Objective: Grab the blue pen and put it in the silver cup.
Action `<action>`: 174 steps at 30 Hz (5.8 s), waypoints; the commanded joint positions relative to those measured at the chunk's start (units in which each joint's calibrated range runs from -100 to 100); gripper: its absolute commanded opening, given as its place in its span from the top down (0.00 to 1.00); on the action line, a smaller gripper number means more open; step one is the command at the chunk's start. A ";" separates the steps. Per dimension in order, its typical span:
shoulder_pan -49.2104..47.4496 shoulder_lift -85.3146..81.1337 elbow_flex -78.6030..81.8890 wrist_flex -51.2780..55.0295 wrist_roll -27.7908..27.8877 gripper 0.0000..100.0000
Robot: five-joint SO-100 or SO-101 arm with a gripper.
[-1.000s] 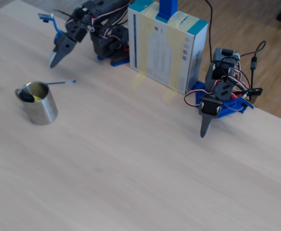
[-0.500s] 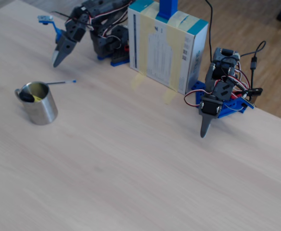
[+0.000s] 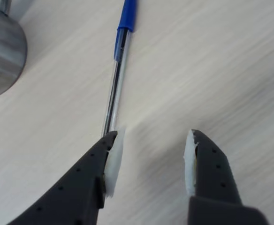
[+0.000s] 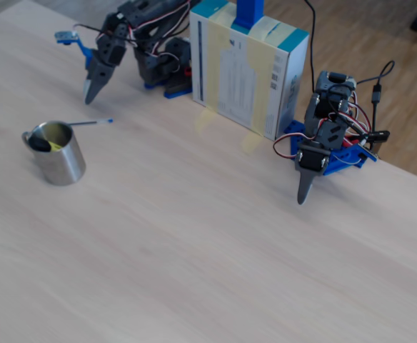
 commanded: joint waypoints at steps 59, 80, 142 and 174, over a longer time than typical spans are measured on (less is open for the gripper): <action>-7.36 12.59 -4.91 -7.48 -0.15 0.79; -7.36 22.56 -5.00 -13.05 -0.20 0.79; -7.10 35.94 -4.63 -20.69 -0.15 0.94; -7.10 32.12 -4.63 -20.52 -0.09 0.94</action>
